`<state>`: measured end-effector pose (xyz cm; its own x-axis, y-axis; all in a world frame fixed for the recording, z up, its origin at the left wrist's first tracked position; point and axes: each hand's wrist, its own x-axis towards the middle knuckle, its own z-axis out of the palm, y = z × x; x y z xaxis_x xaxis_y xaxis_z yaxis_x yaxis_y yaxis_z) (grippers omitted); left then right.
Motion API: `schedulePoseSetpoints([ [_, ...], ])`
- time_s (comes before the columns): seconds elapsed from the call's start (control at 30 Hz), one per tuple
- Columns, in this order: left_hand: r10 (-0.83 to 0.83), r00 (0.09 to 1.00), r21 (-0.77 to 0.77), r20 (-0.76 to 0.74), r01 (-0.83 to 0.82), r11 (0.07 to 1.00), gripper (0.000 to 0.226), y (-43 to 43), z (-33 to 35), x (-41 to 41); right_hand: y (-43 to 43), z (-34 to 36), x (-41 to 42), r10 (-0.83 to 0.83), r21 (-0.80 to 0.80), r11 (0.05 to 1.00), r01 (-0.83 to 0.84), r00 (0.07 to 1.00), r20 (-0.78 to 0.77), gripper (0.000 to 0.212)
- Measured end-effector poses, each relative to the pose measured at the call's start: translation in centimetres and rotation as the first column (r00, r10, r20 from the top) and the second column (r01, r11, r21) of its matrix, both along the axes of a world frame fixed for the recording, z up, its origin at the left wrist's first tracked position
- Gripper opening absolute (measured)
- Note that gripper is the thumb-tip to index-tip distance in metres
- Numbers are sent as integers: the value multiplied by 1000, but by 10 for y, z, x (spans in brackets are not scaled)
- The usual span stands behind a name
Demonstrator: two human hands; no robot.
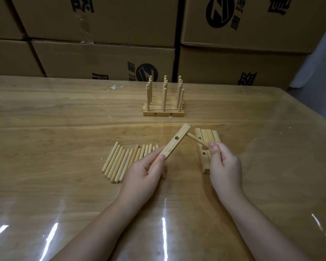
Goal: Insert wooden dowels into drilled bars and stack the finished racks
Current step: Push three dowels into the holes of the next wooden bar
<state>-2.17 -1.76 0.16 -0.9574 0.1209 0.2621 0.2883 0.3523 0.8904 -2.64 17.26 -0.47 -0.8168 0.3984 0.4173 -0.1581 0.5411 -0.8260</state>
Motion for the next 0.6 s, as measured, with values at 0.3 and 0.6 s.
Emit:
schedulePoseSetpoints([
  [0.3,-21,999,8,-33,22,1000,27,2,3,1,-1,3,1,42,263,964,-31,998,-37,19],
  [0.6,-101,992,20,-70,103,994,34,0,0,1,-2,5,2,35,430,902,-33,999,3,18],
])
